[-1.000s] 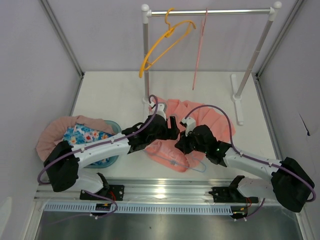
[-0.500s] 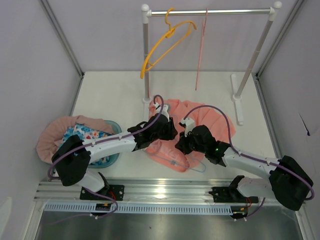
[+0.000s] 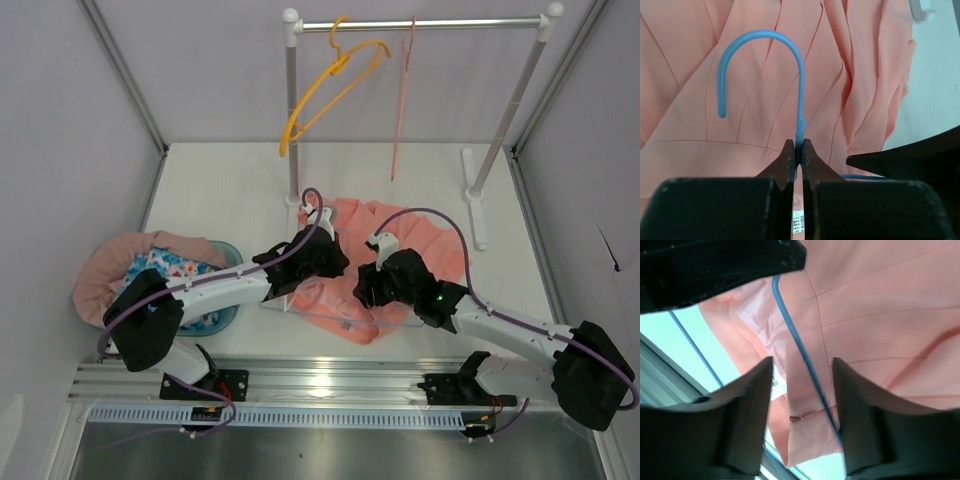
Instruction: Place the skirt on the hanger
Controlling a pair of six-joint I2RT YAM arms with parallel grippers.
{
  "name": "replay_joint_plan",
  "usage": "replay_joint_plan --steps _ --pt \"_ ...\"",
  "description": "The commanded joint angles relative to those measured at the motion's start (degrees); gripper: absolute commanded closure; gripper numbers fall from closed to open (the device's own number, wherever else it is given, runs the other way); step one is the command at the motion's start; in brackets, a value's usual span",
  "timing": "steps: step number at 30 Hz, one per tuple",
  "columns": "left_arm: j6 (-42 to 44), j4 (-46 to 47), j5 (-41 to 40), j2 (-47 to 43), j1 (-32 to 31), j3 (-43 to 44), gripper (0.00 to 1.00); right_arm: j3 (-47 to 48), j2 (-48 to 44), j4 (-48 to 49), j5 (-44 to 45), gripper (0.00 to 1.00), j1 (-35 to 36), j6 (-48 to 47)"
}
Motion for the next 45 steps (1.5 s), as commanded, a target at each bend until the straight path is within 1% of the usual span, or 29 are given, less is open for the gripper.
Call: replay_joint_plan --steps 1,3,7,8,10,12,14,15,16,17,19,20,23,24,25,27,31,32,40,42,43,44,45 --pt "-0.96 4.65 -2.41 -1.78 1.46 -0.99 1.00 4.14 -4.36 -5.29 4.66 0.40 0.31 2.07" --pt "-1.14 5.27 -3.37 -1.87 1.72 -1.00 1.00 5.19 -7.42 -8.45 6.51 0.34 0.22 3.56" --pt "-1.31 6.76 -3.29 -1.43 3.12 -1.35 1.00 6.33 -12.88 -13.81 7.57 0.33 0.39 6.38" --pt "-1.40 6.85 -3.29 -1.25 3.39 -1.26 1.00 6.42 -13.94 -15.74 7.48 0.37 0.66 7.60" --pt "-1.75 7.38 -3.29 -1.07 4.00 -1.44 1.00 6.51 -17.09 -18.37 7.22 0.41 1.80 8.57" --pt "-2.01 7.64 -3.46 -0.55 4.27 -1.35 1.00 6.77 -18.42 -20.66 8.62 0.50 3.29 10.50" --pt "-2.45 7.99 -3.38 -0.11 4.80 -0.91 1.00 6.86 -19.66 -22.77 9.59 0.58 6.62 12.09" --pt "-2.54 8.17 -3.20 0.50 4.88 -0.74 1.00 6.69 -19.75 -23.22 9.77 0.60 8.11 13.75" --pt "-2.54 8.52 -3.03 0.68 5.06 -0.56 1.00 6.60 -19.75 -23.40 11.16 0.61 11.61 14.63" --pt "-2.63 8.61 -3.02 1.03 5.06 -0.38 1.00 5.99 -18.96 -23.49 12.22 0.64 13.73 15.69" --pt "-2.63 9.31 -2.59 1.65 5.06 -0.03 1.00 5.64 -17.12 -23.32 16.16 0.65 17.95 18.41" --pt "-2.72 9.31 -2.50 1.82 5.06 0.14 1.00 5.46 -14.41 -23.05 17.49 0.65 21.71 19.29" --pt "-2.98 9.93 -2.41 2.70 5.06 0.50 1.00 5.46 -8.78 -21.91 21.79 0.63 26.31 22.28" --pt "-3.16 10.10 -2.50 2.70 5.06 0.93 1.00 5.72 -5.02 -21.47 22.59 0.62 26.84 22.81" --pt "-3.25 10.37 -2.24 2.88 5.06 0.59 1.00 5.72 -3.42 -20.95 23.47 0.61 27.20 23.43" --pt "-3.51 10.81 -2.14 2.88 5.06 0.41 1.00 5.63 0.62 -19.71 25.14 0.58 27.20 24.84" --pt "-3.42 10.98 -2.50 2.44 5.15 0.41 1.00 5.72 4.24 -22.51 28.83 0.54 25.01 27.56" --pt "-3.42 10.98 -2.58 2.27 5.06 0.41 1.00 5.55 4.25 -23.13 29.19 0.52 24.39 29.13" --pt "-3.68 11.86 -2.50 1.30 5.33 -0.73 1.00 0.89 1.26 -30.25 28.58 0.51 15.52 35.03" --pt "-3.69 12.04 -2.50 1.21 5.41 -1.17 1.00 0.45 -0.49 -30.35 28.49 0.50 15.42 35.12" --pt "-3.69 12.04 -2.41 1.21 5.41 -0.91 1.00 0.45 -0.93 -30.26 28.32 0.51 14.81 35.12" --pt "-3.69 12.04 -2.41 1.21 5.33 -1.34 1.00 0.54 -0.85 -30.78 28.23 0.55 14.20 35.12" --pt "-3.86 12.04 -2.50 1.04 5.41 -1.61 1.00 0.62 -0.68 -31.31 28.31 0.65 13.41 35.30"
